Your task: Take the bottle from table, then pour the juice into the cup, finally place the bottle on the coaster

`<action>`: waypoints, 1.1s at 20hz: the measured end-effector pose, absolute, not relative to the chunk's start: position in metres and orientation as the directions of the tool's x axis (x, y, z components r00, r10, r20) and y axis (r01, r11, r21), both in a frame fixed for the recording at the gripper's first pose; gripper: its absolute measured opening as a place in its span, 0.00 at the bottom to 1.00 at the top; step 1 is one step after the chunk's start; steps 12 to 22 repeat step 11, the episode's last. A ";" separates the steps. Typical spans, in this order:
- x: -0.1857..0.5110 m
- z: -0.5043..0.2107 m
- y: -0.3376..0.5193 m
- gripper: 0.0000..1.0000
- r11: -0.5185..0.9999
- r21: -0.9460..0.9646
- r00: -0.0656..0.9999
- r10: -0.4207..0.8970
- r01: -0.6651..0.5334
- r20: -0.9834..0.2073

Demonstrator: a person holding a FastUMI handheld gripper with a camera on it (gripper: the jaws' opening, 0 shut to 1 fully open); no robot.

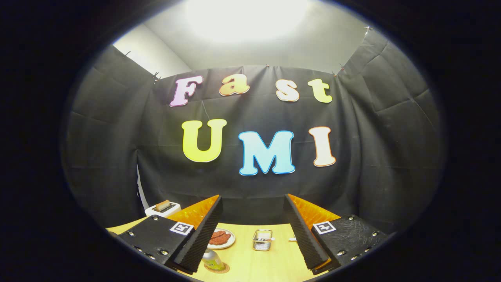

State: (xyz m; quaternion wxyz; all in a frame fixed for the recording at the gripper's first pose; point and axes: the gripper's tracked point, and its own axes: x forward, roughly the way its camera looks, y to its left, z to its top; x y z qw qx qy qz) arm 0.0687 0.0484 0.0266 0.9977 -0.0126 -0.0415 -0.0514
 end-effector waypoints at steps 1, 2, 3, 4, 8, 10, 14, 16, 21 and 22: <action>0.067 0.027 0.044 0.96 0.994 -0.033 0.992 -0.105 0.108 0.076; 0.067 0.026 0.040 0.96 0.993 -0.044 0.992 -0.106 0.110 0.071; 0.065 0.025 0.036 0.96 0.992 -0.050 0.992 -0.110 0.114 0.068; 0.065 0.023 0.035 0.96 0.993 -0.053 0.992 -0.104 0.107 0.067; 0.054 0.005 0.023 0.96 0.995 -0.050 0.995 -0.081 0.084 0.051; 0.048 -0.010 0.012 0.96 0.995 -0.057 0.995 -0.081 0.084 0.052; 0.045 -0.015 0.004 0.96 0.994 -0.059 0.994 -0.085 0.089 0.067; 0.045 -0.015 0.004 0.96 0.994 -0.059 0.994 -0.085 0.089 0.067; 0.045 -0.015 0.004 0.96 0.994 -0.059 0.994 -0.085 0.089 0.067; 0.045 -0.015 0.004 0.96 0.994 -0.059 0.994 -0.085 0.089 0.067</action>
